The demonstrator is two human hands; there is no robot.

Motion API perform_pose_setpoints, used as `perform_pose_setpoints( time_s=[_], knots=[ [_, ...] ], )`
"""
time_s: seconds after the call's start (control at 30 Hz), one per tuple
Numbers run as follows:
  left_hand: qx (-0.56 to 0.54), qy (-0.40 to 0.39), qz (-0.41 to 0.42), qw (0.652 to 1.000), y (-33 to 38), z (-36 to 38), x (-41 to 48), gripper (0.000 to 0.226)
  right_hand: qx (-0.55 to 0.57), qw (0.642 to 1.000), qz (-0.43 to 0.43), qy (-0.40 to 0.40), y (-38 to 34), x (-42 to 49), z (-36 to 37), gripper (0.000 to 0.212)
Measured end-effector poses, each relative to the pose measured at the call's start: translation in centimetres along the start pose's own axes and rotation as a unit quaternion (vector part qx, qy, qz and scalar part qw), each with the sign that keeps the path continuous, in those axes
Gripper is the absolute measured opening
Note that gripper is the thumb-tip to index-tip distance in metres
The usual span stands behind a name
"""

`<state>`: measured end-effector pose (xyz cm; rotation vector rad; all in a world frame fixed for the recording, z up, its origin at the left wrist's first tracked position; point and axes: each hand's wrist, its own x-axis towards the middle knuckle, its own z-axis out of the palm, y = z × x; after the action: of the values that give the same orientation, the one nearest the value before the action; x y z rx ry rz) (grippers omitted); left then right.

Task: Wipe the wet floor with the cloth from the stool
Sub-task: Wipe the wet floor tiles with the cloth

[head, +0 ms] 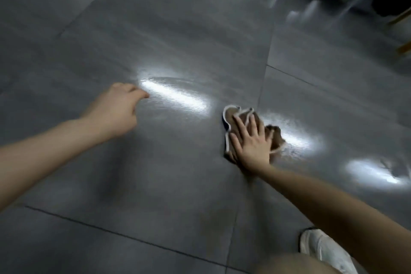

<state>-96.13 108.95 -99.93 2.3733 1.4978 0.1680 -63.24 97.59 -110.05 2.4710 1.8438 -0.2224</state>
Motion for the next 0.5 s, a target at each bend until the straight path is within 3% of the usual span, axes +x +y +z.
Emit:
perform_pose_setpoints(
  time_s=[0.1,0.17,0.27,0.33,0.4,0.5],
  knots=[
    [-0.001,0.002,0.011,1.000,4.7,1.0,2.2,0.046,-0.001,0.999,-0.036,-0.010,1.7,-8.2,1.4,0.066],
    [-0.003,-0.012,0.024,1.000,8.0,2.1,4.0,0.049,-0.017,0.985,-0.173,-0.025,0.3,-11.2,2.4,0.068],
    [-0.005,-0.037,0.012,0.999,13.0,4.1,6.1,0.050,-0.021,0.927,-0.372,-0.033,0.6,-9.1,2.3,0.063],
    [-0.008,-0.045,-0.008,0.999,16.3,5.3,7.1,0.052,-0.012,0.904,-0.427,-0.021,2.6,-5.3,2.1,0.055],
    [-0.007,-0.050,-0.021,0.998,19.3,6.4,7.8,0.051,0.004,0.933,-0.361,-0.007,5.4,-1.2,1.3,0.053],
    [-0.003,-0.058,-0.039,0.998,23.2,7.9,9.2,0.048,0.039,0.989,-0.140,0.004,13.2,3.0,0.1,0.055]
  ],
)
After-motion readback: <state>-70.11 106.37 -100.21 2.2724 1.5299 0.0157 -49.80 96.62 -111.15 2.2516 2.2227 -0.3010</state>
